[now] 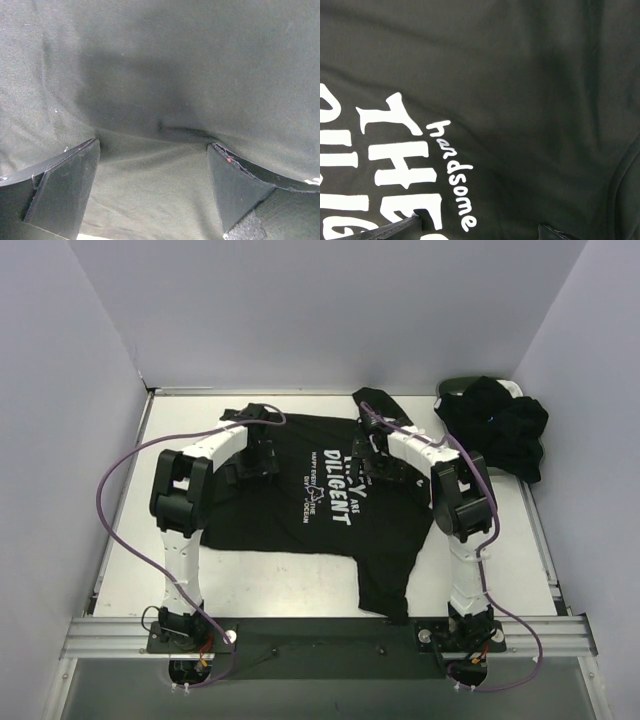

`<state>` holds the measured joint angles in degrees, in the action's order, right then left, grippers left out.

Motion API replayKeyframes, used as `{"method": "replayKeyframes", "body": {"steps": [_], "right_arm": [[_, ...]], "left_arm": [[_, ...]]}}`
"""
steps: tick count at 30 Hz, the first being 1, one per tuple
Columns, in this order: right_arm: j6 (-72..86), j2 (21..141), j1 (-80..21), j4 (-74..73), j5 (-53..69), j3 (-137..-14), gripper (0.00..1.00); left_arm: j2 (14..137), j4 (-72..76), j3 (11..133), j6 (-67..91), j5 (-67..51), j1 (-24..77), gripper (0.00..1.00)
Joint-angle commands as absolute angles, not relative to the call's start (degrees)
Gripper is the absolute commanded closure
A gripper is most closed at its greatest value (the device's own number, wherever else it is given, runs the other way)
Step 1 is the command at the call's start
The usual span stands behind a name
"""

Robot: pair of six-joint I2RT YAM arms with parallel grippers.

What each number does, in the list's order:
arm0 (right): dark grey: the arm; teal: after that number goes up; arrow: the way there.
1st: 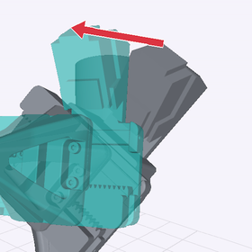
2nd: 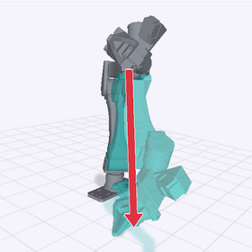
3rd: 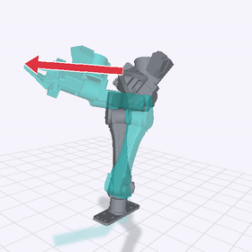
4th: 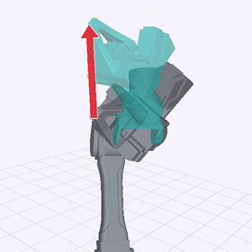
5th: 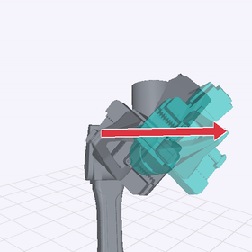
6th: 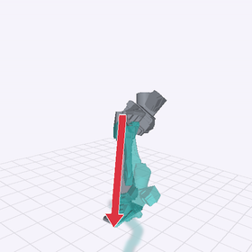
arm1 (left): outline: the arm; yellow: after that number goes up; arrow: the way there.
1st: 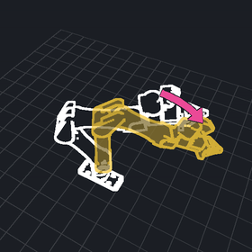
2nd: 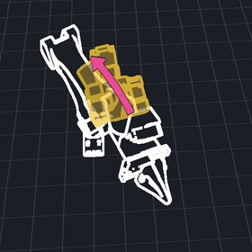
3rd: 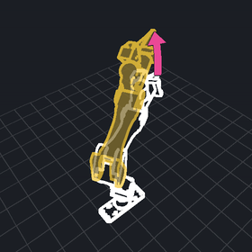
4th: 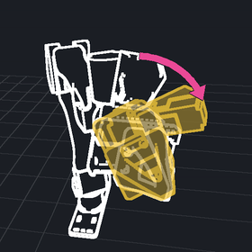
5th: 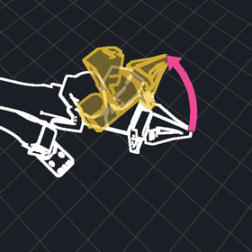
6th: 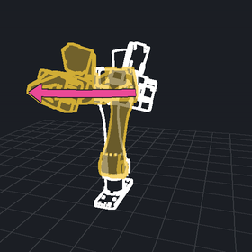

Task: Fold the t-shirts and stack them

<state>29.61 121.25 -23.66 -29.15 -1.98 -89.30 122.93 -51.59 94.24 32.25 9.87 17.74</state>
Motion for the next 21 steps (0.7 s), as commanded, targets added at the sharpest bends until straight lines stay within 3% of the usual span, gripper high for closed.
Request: {"method": "replayKeyframes", "body": {"steps": [1,14,18,21], "right_arm": [[28.4,126.6,-21.1,-32.9,1.8,-96.1,0.00],[26.9,139.4,-16.2,-39.2,6.1,-119.5,0.00],[25.1,138.0,-16.1,-38.8,4.2,-120.9,0.00],[23.5,130.5,-16.4,-35.0,1.1,-115.6,0.00]], "left_arm": [[129.8,-50.5,98.3,32.0,11.9,15.0,0.03],[139.5,-54.0,117.6,30.7,10.1,11.8,0.04],[139.2,-55.4,120.7,30.8,9.5,11.9,0.03],[133.1,-54.4,119.7,30.9,8.4,12.3,0.03]]}}
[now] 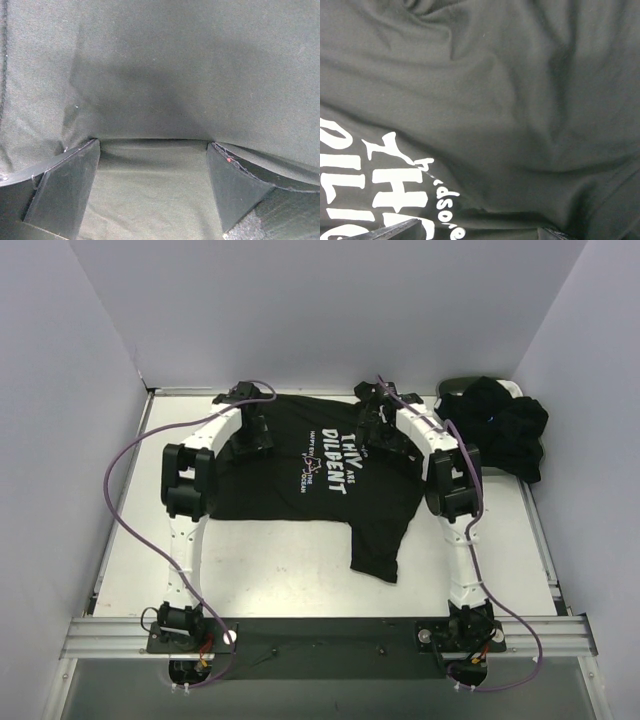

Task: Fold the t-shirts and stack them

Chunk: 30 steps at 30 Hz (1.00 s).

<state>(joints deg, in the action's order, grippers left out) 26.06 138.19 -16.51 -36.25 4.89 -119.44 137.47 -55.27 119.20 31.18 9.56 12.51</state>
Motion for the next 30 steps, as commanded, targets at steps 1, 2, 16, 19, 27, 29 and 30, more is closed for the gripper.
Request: {"method": "replayKeyframes", "body": {"steps": [1,2,16,19,27,29,30], "right_arm": [[23.2,125.1,-16.4,-31.8,0.4,-113.2,0.00],[23.2,122.5,-16.5,-30.8,0.3,-111.3,0.00],[34.9,71.1,-26.0,-26.9,-9.5,-61.9,0.00],[38.6,61.1,-26.1,-27.4,-10.4,-54.0,0.00],[43.2,42.6,-27.0,-31.7,-6.7,-44.0,0.03],[43.5,41.1,-27.2,-33.3,-7.5,-43.3,0.03],[43.6,40.1,-27.2,-33.6,-7.6,-42.9,0.03]], "left_arm": [[129.2,-54.5,119.6,31.0,8.1,12.7,0.03],[127.0,-54.8,119.5,31.1,8.0,13.0,0.03],[91.1,-40.0,83.0,38.0,6.2,38.6,0.03],[90.3,-37.3,78.8,40.5,8.7,48.2,0.03],[92.4,-30.7,72.6,43.9,10.3,60.6,0.03],[93.9,-30.3,72.9,44.6,10.5,62.9,0.02],[95.3,-30.2,73.1,44.8,10.6,63.8,0.03]]}}
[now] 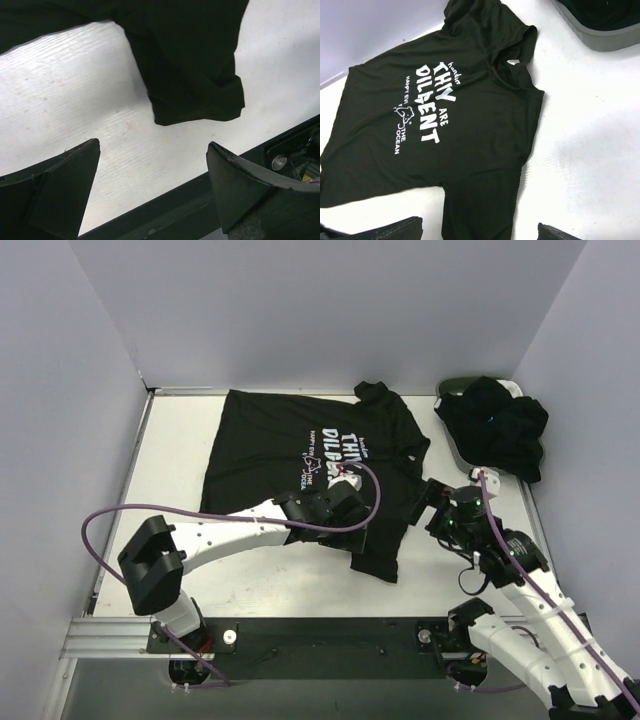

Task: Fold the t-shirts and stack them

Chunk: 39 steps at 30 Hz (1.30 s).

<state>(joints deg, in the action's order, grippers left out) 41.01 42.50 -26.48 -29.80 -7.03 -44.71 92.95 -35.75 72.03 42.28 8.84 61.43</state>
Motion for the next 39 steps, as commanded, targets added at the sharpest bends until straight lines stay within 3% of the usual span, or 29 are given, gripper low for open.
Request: {"method": "replayKeyframes", "body": {"steps": [1,24,27,31,34,35,36,39], "right_arm": [[43.7,39.7,-27.3,-33.8,-7.5,-42.7,0.03],[45.1,36.2,-30.7,-34.9,-7.1,-39.5,0.05],[44.7,35.8,-30.6,-35.0,-7.3,-39.4,0.05],[45.0,35.8,-30.8,-35.1,-7.2,-39.1,0.05],[45.1,35.9,-30.8,-34.9,-7.2,-38.8,0.06],[45.1,36.0,-30.8,-34.9,-7.2,-38.8,0.06],[45.2,36.1,-30.9,-34.8,-7.3,-38.7,0.06],[45.3,37.0,-31.6,-34.6,-7.2,-38.2,0.06]], "left_arm": [[96.1,-29.7,73.1,45.3,10.9,65.0,0.03],[108.5,-21.6,72.2,48.4,12.5,67.8,0.03],[108.6,-21.4,72.1,48.6,13.0,67.4,0.17],[108.5,-21.1,71.6,49.1,13.3,67.1,0.45],[108.1,-20.9,71.1,49.5,13.4,67.0,0.75],[107.7,-20.9,71.1,49.7,13.4,66.9,0.94],[107.6,-20.9,71.1,49.9,13.4,66.8,1.00],[107.1,-21.0,72.1,49.7,13.1,66.4,1.00]]}}
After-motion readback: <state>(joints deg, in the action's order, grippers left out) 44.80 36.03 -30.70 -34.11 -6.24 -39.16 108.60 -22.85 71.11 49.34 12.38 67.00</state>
